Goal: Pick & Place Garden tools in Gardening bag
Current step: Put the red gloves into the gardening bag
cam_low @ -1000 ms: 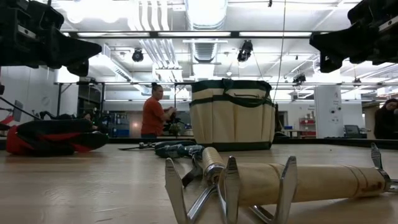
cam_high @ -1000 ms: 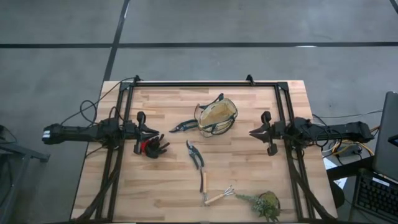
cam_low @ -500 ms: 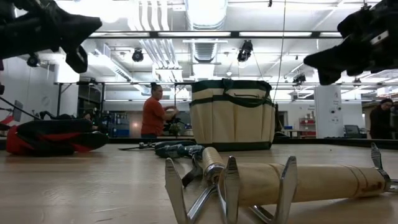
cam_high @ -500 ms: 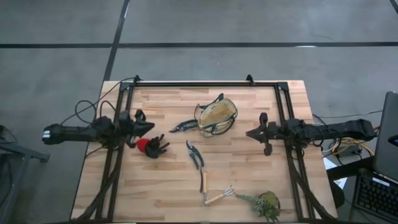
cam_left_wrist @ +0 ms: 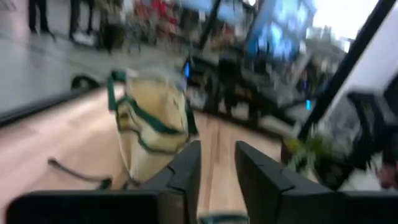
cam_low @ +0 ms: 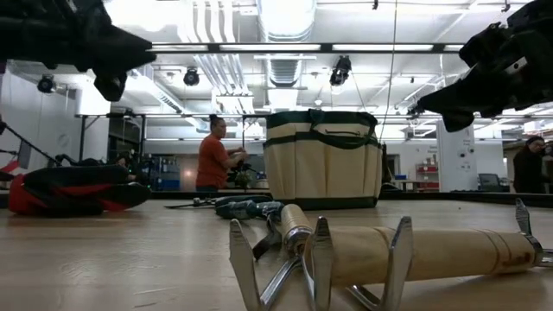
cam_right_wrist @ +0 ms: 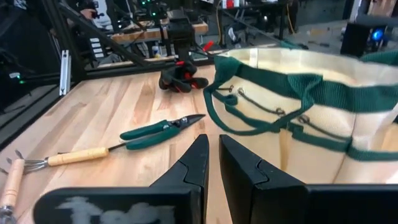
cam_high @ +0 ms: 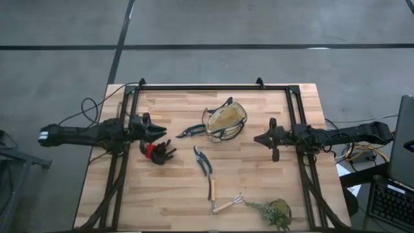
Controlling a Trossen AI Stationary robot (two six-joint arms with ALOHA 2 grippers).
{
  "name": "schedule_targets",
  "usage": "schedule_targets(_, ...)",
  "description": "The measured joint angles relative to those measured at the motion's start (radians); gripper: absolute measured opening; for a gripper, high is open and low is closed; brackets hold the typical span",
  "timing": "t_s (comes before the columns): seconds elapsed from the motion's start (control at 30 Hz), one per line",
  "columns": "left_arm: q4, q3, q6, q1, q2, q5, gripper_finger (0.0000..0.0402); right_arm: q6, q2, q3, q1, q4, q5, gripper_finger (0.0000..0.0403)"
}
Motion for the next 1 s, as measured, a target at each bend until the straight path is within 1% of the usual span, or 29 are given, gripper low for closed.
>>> schedule_targets(0.07, -0.054, 0.037, 0.009, -0.003, 0.057, 0.053, 0.0125, 0.03, 0.01, 0.0, 0.0, -0.002, 0.0, 0.0034)
schedule_targets(0.13, -0.125, 0.08, 0.01, -0.008, 0.11, 0.139, 0.0139, 0.058, 0.019, 0.0, 0.0, -0.015, 0.0, 0.0034)
schedule_targets(0.17, -0.173, 0.102, 0.009, -0.01, 0.137, 0.175, 0.0142, 0.067, 0.024, 0.0, 0.0, -0.024, 0.0, 0.0034)
schedule_targets(0.23, -0.272, 0.148, -0.014, -0.018, 0.185, 0.214, 0.0143, 0.079, 0.036, 0.0, 0.0, -0.033, -0.001, 0.0034)
schedule_targets(0.3, -0.377, 0.194, -0.057, -0.025, 0.232, 0.222, 0.014, 0.096, 0.046, 0.0, 0.0, -0.031, -0.001, 0.0034)
schedule_targets(0.4, -0.523, 0.251, -0.079, -0.04, 0.304, 0.222, 0.0132, 0.104, 0.055, 0.0, 0.0, -0.03, -0.001, 0.0034)
schedule_targets(0.53, -0.626, 0.308, -0.102, -0.079, 0.397, 0.225, 0.0124, 0.105, 0.053, 0.0, 0.0, -0.027, -0.001, 0.0034)
schedule_targets(0.63, -0.618, 0.334, -0.129, -0.125, 0.456, 0.225, 0.0122, 0.105, 0.053, 0.0, 0.0, -0.024, -0.001, 0.0034)
schedule_targets(0.77, -0.624, 0.338, -0.129, -0.18, 0.539, 0.177, 0.0121, 0.104, 0.053, 0.0, 0.0, -0.011, -0.001, 0.0034)
schedule_targets(0.9, -0.62, 0.337, -0.148, -0.209, 0.615, 0.167, 0.0121, 0.104, 0.053, 0.0, 0.0, -0.011, -0.001, 0.0034)
schedule_targets(1.0, -0.621, 0.336, -0.155, -0.221, 0.676, 0.135, 0.0121, 0.105, 0.053, 0.0, 0.0, -0.012, -0.001, 0.0034)
